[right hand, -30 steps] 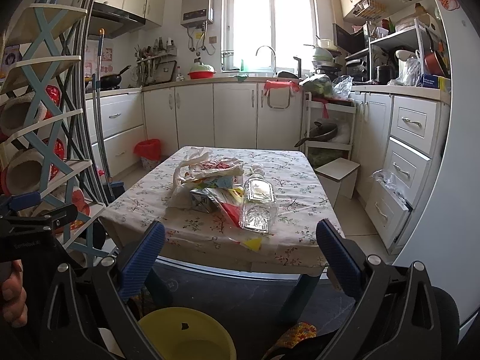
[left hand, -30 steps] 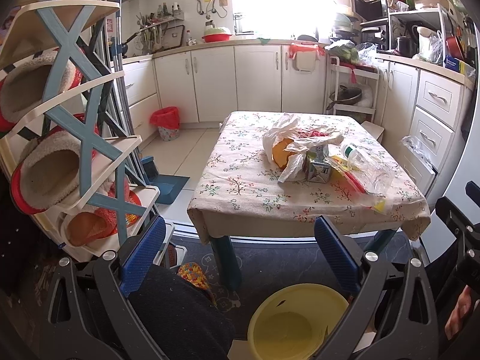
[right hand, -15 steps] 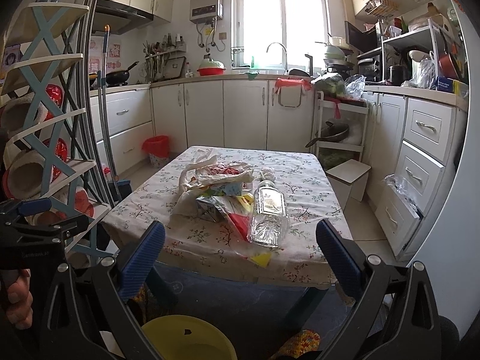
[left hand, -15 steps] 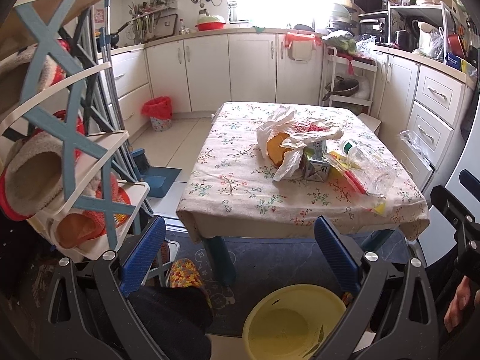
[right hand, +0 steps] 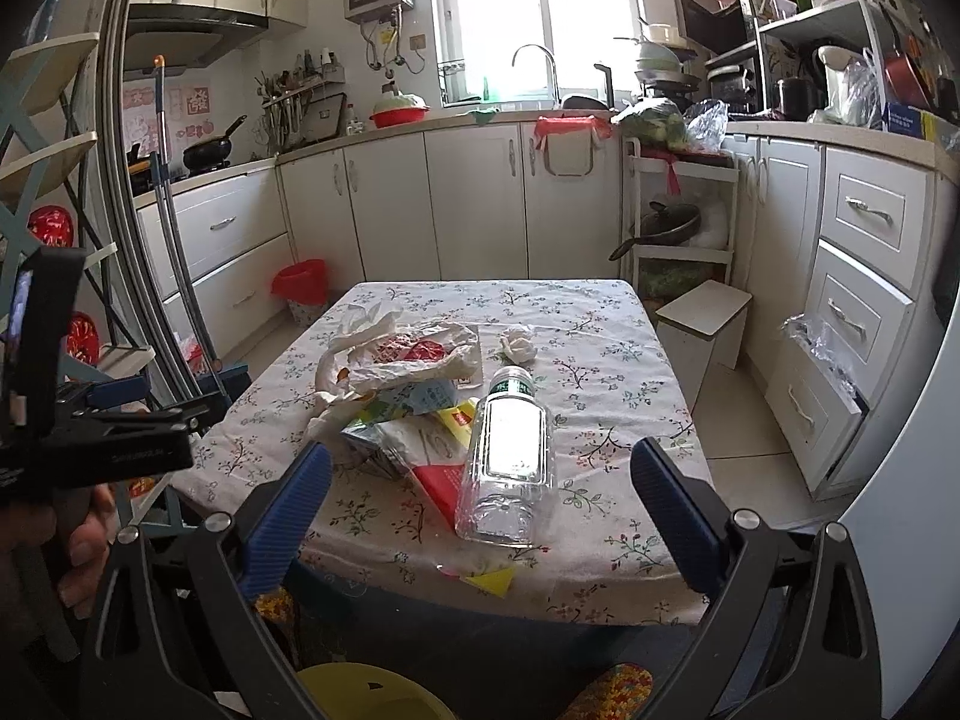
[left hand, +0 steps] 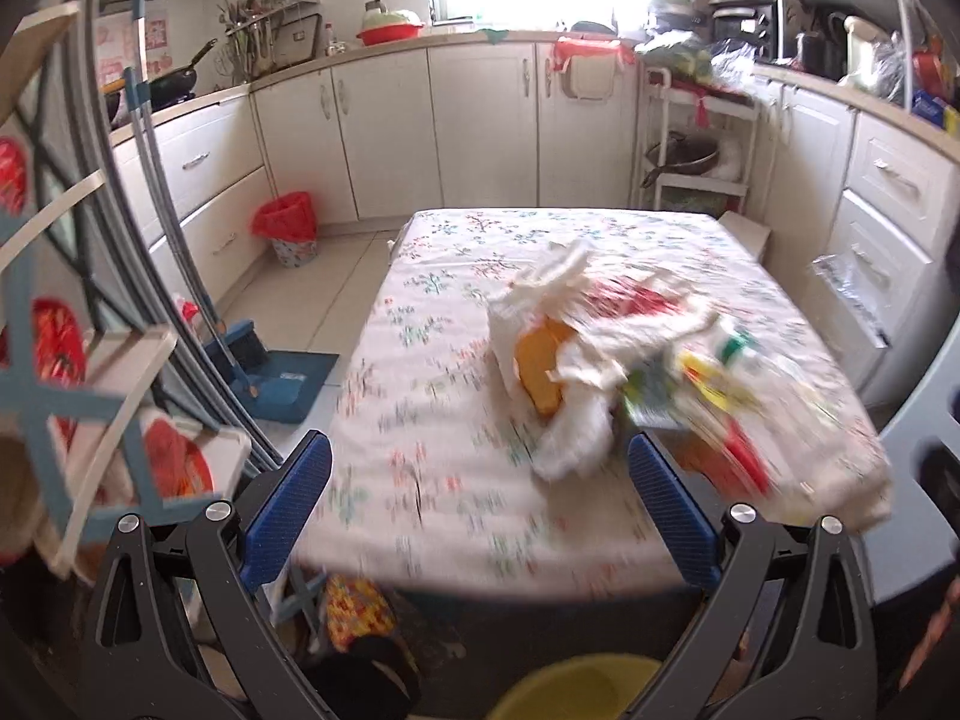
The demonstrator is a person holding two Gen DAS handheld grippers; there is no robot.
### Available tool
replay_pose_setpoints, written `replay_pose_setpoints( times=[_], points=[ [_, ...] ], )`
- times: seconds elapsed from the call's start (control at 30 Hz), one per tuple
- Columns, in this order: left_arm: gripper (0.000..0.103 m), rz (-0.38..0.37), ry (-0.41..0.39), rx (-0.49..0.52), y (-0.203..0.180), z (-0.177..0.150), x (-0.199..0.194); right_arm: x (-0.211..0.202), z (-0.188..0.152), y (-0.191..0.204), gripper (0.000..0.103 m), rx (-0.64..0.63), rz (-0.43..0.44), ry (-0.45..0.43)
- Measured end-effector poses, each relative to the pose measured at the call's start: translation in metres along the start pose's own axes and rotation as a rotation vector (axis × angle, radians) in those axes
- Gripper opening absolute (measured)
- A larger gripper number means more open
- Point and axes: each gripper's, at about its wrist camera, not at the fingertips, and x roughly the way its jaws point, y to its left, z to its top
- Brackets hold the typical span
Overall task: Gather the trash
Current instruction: 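Grasp the white tissue with the left gripper while the right grasps the white plastic bag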
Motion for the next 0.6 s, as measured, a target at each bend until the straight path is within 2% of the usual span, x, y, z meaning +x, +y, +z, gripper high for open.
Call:
replay_pose_setpoints(
  times=[0.17, 0.3, 0.37, 0.47, 0.53, 0.57, 0.6],
  points=[
    [0.095, 0.025, 0.041, 0.052, -0.005, 0.035, 0.056, 0.013, 0.003, -0.006, 0.096, 0.034, 0.027, 0.025],
    [0.095, 0.04, 0.077, 0.145, -0.013, 0.053, 0.102, 0.035, 0.022, -0.012, 0.096, 0.049, 0.044, 0.049],
    [0.092, 0.041, 0.095, 0.18, -0.017, 0.058, 0.12, 0.048, 0.033, -0.012, 0.096, 0.033, 0.046, 0.052],
    [0.075, -0.013, 0.13, 0.199, -0.019, 0.068, 0.145, 0.071, 0.052, -0.007, 0.096, -0.006, 0.072, 0.066],
    [0.055, -0.066, 0.151, 0.201, -0.021, 0.072, 0.157, 0.088, 0.064, -0.003, 0.096, -0.041, 0.079, 0.079],
    [0.049, -0.082, 0.161, 0.202, -0.022, 0.073, 0.162, 0.097, 0.068, -0.002, 0.096, -0.049, 0.085, 0.093],
    [0.033, -0.098, 0.177, 0.205, -0.022, 0.073, 0.167, 0.109, 0.071, -0.002, 0.096, -0.052, 0.09, 0.116]
  ],
)
